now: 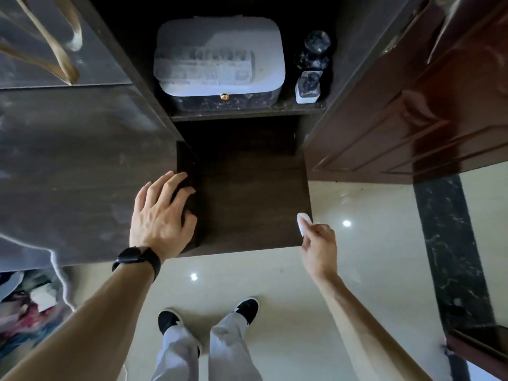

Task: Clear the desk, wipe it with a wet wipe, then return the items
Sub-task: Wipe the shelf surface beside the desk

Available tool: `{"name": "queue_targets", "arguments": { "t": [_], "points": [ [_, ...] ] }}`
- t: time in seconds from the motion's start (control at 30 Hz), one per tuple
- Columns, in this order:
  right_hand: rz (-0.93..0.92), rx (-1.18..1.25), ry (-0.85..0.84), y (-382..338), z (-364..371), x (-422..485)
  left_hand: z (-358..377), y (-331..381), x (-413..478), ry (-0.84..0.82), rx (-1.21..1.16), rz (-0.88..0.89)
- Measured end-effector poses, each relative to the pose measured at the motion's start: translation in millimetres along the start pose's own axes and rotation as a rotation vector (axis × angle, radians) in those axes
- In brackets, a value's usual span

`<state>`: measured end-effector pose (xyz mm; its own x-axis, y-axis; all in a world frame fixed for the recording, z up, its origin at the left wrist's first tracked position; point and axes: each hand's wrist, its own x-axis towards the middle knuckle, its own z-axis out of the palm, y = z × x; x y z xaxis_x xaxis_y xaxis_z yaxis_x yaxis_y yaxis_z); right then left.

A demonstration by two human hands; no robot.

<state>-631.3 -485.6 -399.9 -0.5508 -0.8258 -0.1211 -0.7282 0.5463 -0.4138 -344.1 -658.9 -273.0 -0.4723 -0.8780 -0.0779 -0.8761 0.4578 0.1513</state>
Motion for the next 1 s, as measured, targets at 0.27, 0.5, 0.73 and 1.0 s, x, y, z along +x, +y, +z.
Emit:
{"name": "queue_targets", "arguments": {
  "t": [0.27, 0.5, 0.73, 1.0],
  "points": [
    [0.752, 0.303, -0.002, 9, 14, -111, 0, 1, 0, 0.019, -0.036, -0.009],
    [0.329, 0.299, 0.328, -37, -5, -59, 3, 0, -2, 0.081, -0.048, -0.001],
    [0.296, 0.193, 0.161, -37, 10, -50, 3, -2, -1, 0.064, -0.059, -0.014],
    [0.307, 0.137, 0.115, -45, 9, -23, 4, -4, -1, 0.07, -0.069, -0.003]
  ]
}}
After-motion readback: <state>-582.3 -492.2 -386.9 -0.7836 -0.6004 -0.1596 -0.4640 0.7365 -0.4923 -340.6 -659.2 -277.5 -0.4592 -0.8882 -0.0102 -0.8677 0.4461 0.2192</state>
